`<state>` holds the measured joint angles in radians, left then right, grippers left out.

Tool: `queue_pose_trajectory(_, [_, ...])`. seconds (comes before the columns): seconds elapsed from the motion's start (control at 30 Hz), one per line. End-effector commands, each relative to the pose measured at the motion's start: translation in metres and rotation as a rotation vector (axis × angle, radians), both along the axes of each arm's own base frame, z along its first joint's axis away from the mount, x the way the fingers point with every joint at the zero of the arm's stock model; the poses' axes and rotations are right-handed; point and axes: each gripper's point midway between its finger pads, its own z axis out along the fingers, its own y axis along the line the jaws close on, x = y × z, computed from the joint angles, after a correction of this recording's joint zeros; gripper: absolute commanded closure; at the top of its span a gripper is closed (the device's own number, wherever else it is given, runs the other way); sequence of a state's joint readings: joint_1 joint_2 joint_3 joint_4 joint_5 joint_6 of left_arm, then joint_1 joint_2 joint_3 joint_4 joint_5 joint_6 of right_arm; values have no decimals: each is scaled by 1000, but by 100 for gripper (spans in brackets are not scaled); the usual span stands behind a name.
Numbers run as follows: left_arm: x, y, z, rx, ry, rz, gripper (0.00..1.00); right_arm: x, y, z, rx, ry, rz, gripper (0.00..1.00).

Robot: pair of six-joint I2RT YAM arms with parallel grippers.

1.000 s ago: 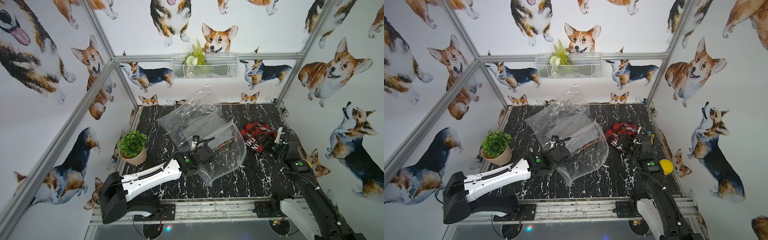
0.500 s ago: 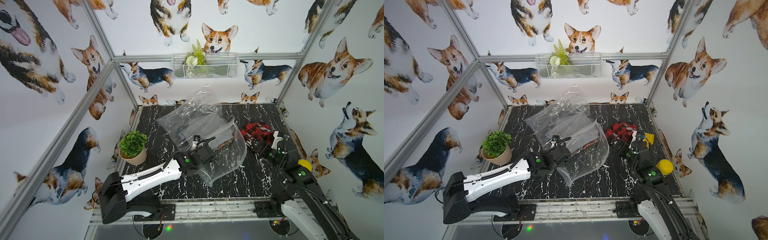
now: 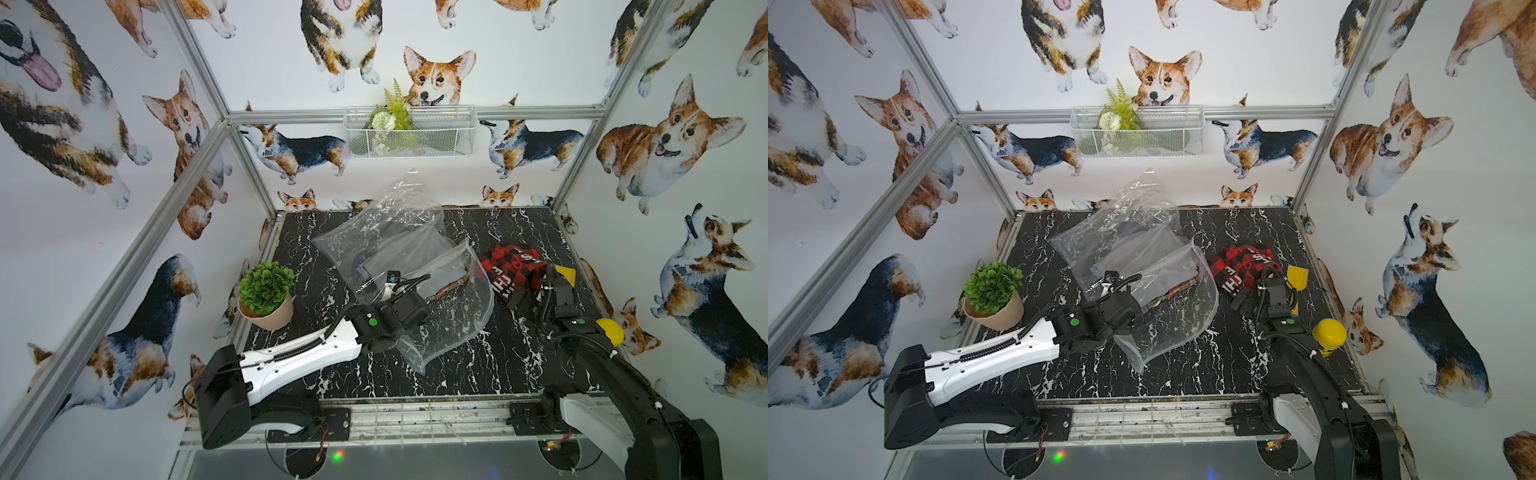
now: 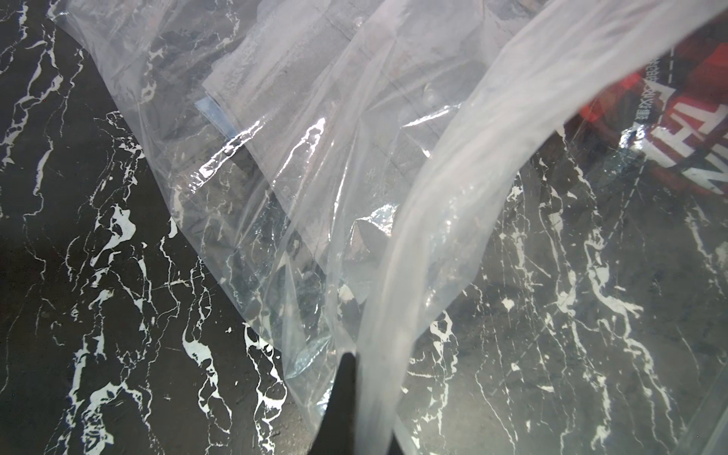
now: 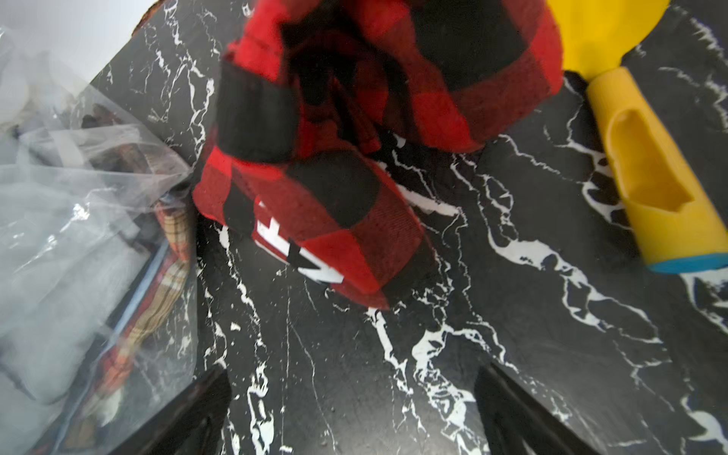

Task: Take the shirt out of the vacuum bag
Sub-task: Adjust the shirt at the center of the board.

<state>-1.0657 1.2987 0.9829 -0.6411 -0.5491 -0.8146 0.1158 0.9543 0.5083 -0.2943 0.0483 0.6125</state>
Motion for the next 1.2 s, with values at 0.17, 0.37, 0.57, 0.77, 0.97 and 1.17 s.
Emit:
queue_pose_trajectory(0.17, [0, 11, -2, 39, -15, 15, 100, 27, -11, 0, -69, -55, -25, 0])
queue_pose_trajectory(0.37, [1, 13, -4, 60, -18, 14, 100, 46, -9, -12, -75, -35, -21, 0])
queue_pose_trajectory(0.57, [1, 17, -4, 79, -25, 18, 100, 64, -2, -28, -60, 13, -1, 5])
queue_pose_trajectory(0.77, [0, 21, -6, 99, -28, 17, 100, 73, 6, -26, -16, 13, 7, 36])
queue_pose_trajectory(0.97, [-1, 24, -6, 109, -31, 15, 100, 72, 10, -23, 29, 10, 0, 70])
queue_pose_trajectory(1.17, [0, 27, -1, 124, -43, 11, 100, 70, 22, -10, 159, -18, -27, 100])
